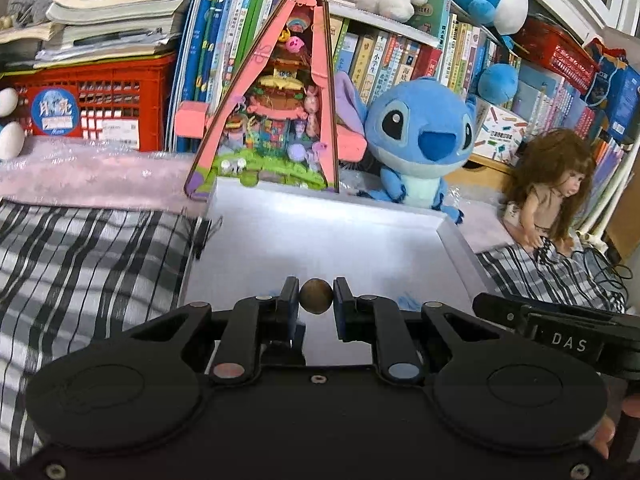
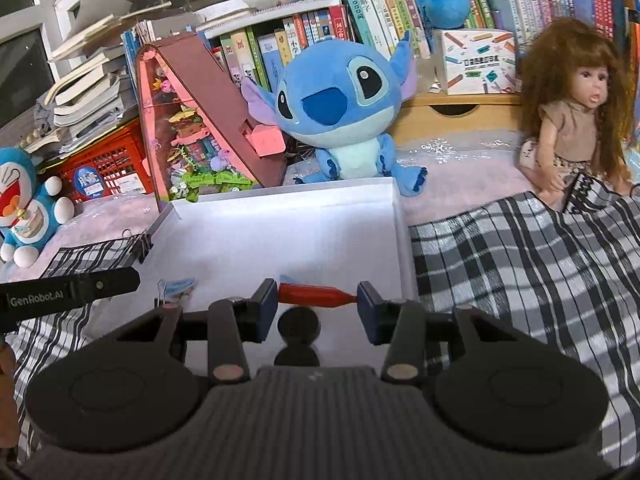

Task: Organize rigid objects
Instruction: 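Carry the wooden ball and red stick over the white box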

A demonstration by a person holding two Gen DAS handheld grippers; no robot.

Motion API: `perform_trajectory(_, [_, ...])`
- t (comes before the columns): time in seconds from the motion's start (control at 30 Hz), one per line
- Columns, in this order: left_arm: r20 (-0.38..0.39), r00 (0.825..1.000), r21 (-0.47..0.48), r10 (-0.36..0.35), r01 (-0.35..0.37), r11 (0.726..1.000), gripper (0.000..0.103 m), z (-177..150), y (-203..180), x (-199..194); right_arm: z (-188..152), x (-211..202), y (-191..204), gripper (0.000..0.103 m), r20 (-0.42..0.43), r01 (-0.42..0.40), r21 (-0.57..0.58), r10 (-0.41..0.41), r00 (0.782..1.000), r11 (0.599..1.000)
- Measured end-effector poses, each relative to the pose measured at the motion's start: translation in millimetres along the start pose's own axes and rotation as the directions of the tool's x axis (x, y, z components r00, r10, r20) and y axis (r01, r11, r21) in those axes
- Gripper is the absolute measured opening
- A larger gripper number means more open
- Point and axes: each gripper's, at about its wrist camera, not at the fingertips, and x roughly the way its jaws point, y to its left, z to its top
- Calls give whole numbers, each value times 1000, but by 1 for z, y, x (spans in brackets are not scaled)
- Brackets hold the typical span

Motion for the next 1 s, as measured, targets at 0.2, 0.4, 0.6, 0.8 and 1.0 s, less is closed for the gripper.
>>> perform_trajectory(0.2, [-13,1000,2,-7,7,1000,17,11,3,28,11,30,6,48,-45,8,12,-7,999,1000])
perform_trajectory(0.4, [-41,998,-12,46,-46,999,17,13,10,55,16,56,9,48,-69,14,12,-13,998,1000])
perform_trajectory(0.6, [-54,996,-17,76,-77,997,17,14,17,70,19,75,11,49,-83,23,21,-22,996,1000])
perform_trajectory(0.8, [-70,995,-19,76,-77,997,17,11,19,78,21,86,14,49,-88,33,22,-31,996,999])
perform_trajectory(1.0, [-80,994,-6,76,-77,997,17,8,16,83,21,94,16,49,-94,47,7,-46,994,999])
